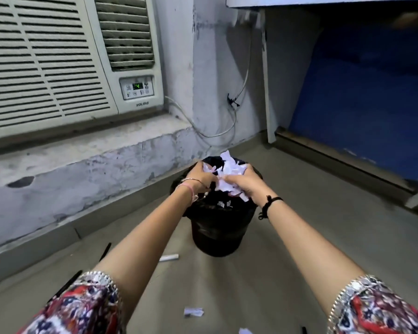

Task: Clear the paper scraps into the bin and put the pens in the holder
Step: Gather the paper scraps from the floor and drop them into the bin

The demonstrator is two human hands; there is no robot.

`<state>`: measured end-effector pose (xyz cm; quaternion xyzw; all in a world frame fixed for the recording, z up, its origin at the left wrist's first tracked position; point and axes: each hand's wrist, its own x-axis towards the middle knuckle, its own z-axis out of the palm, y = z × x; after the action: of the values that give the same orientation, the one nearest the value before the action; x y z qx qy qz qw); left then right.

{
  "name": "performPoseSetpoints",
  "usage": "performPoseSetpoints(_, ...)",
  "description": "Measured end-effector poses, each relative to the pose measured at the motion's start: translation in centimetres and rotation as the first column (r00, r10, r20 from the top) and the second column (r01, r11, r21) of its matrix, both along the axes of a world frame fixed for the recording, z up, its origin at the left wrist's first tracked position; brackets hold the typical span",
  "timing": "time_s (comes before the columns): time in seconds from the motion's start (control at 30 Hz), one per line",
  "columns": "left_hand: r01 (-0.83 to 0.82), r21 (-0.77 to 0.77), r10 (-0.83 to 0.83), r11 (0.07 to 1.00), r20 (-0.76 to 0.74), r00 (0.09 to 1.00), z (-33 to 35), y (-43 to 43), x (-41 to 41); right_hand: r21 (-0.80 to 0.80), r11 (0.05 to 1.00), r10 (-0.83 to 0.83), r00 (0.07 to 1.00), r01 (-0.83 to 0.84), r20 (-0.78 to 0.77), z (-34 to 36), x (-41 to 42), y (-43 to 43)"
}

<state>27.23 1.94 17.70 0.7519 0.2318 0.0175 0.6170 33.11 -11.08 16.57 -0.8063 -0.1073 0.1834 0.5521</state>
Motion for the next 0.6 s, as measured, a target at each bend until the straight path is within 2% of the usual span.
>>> performPoseSetpoints(0.07,-0.013,0.017,0.013,1.000,-0.031,0.999,-0.5,0.1,1.0,-0.066,0.995,-0.078,0.995,0.074,-0.062,-0.2,1.0,0.2)
performPoseSetpoints(0.2,-0.024,0.062,0.024,0.998,0.005,1.000,-2.0,0.2,2.2,-0.024,0.997,-0.075,0.981,0.072,-0.177,-0.7,1.8,-0.4)
performPoseSetpoints(0.27,-0.050,0.082,0.046,0.995,0.048,0.998,-2.6,0.0,1.8,0.026,0.996,-0.084,0.988,0.088,-0.131,-1.5,1.3,-0.9)
performPoseSetpoints(0.33,-0.041,0.038,0.037,0.998,0.097,0.995,-2.6,-0.3,0.8,0.075,0.994,-0.074,0.997,0.076,-0.036,-1.9,0.4,-1.5)
performPoseSetpoints(0.47,0.107,0.027,-0.110,0.994,0.161,0.981,-2.0,-1.4,-3.1,0.142,0.988,0.041,0.990,-0.060,0.135,-1.7,-3.9,-2.6)
performPoseSetpoints(0.6,0.244,0.125,-0.258,0.962,0.121,0.958,-5.6,-1.8,-9.3,0.076,0.985,0.138,0.971,-0.155,0.196,-6.3,-9.6,-3.7)
